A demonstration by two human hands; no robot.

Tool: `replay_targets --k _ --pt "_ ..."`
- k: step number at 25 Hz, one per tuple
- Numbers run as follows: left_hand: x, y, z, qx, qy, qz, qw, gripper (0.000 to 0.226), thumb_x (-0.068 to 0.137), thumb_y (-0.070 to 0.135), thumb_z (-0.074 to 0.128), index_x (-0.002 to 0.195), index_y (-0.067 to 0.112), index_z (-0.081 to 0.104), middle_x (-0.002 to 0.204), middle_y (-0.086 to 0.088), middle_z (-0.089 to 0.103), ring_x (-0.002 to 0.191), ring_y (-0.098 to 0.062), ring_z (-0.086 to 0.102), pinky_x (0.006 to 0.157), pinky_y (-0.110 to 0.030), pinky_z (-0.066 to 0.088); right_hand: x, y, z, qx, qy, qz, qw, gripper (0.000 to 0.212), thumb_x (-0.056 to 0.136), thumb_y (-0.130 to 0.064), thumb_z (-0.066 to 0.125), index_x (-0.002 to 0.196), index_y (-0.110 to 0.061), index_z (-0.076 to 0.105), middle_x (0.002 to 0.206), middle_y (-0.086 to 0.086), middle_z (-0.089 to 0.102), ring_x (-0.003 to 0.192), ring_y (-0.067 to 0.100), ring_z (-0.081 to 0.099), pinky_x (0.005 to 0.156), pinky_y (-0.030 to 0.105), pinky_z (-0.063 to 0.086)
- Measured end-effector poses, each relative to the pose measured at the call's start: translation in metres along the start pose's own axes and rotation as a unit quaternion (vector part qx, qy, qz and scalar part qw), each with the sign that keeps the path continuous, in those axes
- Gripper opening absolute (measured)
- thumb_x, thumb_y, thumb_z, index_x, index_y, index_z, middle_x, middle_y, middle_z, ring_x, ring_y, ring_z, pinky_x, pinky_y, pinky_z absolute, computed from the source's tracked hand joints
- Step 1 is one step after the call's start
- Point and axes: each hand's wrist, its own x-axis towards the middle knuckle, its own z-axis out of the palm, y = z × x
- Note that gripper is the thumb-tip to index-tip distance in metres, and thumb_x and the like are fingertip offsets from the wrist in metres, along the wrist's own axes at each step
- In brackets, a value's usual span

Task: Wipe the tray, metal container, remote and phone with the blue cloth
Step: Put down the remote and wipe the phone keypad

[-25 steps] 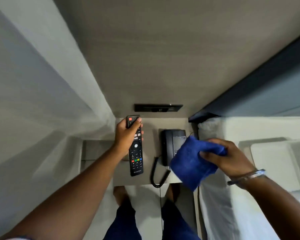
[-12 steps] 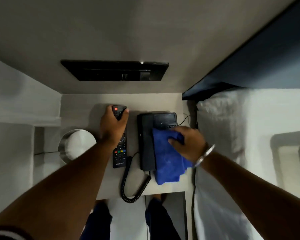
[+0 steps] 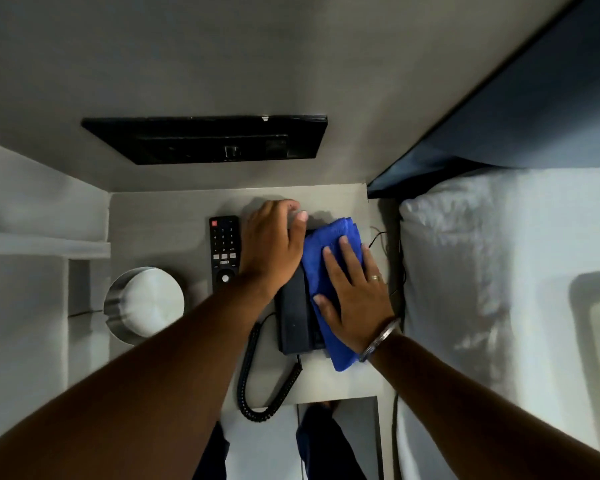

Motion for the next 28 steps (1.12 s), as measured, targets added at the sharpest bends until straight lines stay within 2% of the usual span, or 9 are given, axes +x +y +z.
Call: replay_targets --k 4,7,9,12,14,18,21,25,28 --pt "-0.001 0.000 0.013 0.071 -0.005 -0.007 0.997 0.058 0.097 0.043 0.019 0.094 0.009 0.065 0.099 -0.013 0.067 0.094 -0.030 0.058 0.088 -0.045 0.047 -0.037 -0.019 0.025 -0.038 -0.025 0.061 0.997 0.070 0.091 -0.050 0.035 0.149 -0.026 0.002 0.157 0.016 0.011 0.133 0.043 0.031 0.104 0.053 0.037" --pt "-0.002 -0.001 0.016 0.129 -0.014 0.001 0.992 0.063 0.098 0.043 0.017 0.083 0.008 0.067 0.088 -0.015 0.069 0.086 -0.032 0.060 0.081 -0.042 0.047 -0.044 -0.030 0.025 -0.045 0.032 0.114 0.992 0.078 0.077 -0.034 0.064 0.145 -0.025 0.026 0.142 0.023 0.036 0.101 0.042 0.055 0.082 0.049 0.051" --pt "-0.002 -0.001 0.017 0.145 -0.018 0.005 0.989 0.065 0.098 0.043 0.018 0.082 0.007 0.069 0.088 -0.017 0.070 0.086 -0.036 0.061 0.083 -0.043 0.045 -0.010 -0.036 0.007 -0.054 0.088 0.125 0.987 0.072 0.072 -0.023 0.062 0.140 -0.024 0.037 0.130 0.026 0.046 0.085 0.040 0.058 0.071 0.045 0.052" --pt "0.000 -0.003 0.018 0.150 -0.019 -0.008 0.988 0.065 0.097 0.045 0.018 0.082 0.007 0.069 0.090 -0.017 0.071 0.090 -0.037 0.062 0.085 -0.044 0.044 0.053 -0.042 -0.023 -0.060 0.084 0.159 0.982 0.060 0.074 -0.024 0.044 0.134 -0.023 0.046 0.128 0.026 0.050 0.089 0.043 0.058 0.069 0.046 0.052" --pt "0.000 -0.001 0.017 0.163 -0.022 -0.017 0.986 0.065 0.097 0.047 0.019 0.081 0.009 0.070 0.088 -0.016 0.071 0.088 -0.037 0.063 0.083 -0.043 0.043 0.046 -0.045 -0.025 -0.049 0.083 0.158 0.983 0.059 0.075 -0.024 0.043 0.134 -0.022 0.047 0.129 0.025 0.051 0.091 0.043 0.058 0.070 0.047 0.051" --pt "0.000 0.001 0.016 0.167 -0.026 -0.015 0.986 0.065 0.098 0.049 0.021 0.076 0.010 0.068 0.081 -0.013 0.069 0.081 -0.033 0.061 0.076 -0.041 0.043 -0.055 -0.050 -0.002 -0.054 0.020 0.099 0.993 0.066 0.070 -0.019 0.061 0.135 -0.019 0.048 0.116 0.025 0.060 0.079 0.040 0.060 0.068 0.047 0.053" --pt "0.000 0.000 0.018 0.177 -0.038 -0.007 0.983 0.067 0.097 0.051 0.017 0.082 0.011 0.068 0.086 -0.011 0.069 0.086 -0.031 0.061 0.080 -0.041 0.042 -0.026 -0.030 -0.011 -0.101 0.028 0.046 0.993 0.069 0.068 -0.019 0.066 0.134 -0.018 0.049 0.101 0.020 0.059 0.074 0.035 0.057 0.062 0.043 0.052" --pt "0.003 0.002 0.016 0.193 -0.049 -0.012 0.980 0.073 0.094 0.055 0.009 0.094 0.015 0.069 0.093 -0.009 0.069 0.094 -0.030 0.060 0.084 -0.042 0.041 0.064 -0.017 -0.038 -0.125 0.028 0.117 0.985 0.051 0.088 -0.027 0.048 0.138 -0.024 0.038 0.126 0.020 0.047 0.104 0.039 0.051 0.079 0.047 0.049" --pt "0.002 0.004 0.015 0.188 -0.039 -0.025 0.981 0.074 0.094 0.056 0.009 0.089 0.014 0.069 0.090 -0.010 0.069 0.090 -0.031 0.061 0.083 -0.042 0.041 0.021 -0.016 -0.029 -0.092 0.005 0.142 0.986 0.060 0.083 -0.022 0.058 0.139 -0.021 0.038 0.117 0.024 0.050 0.094 0.040 0.055 0.071 0.047 0.051"
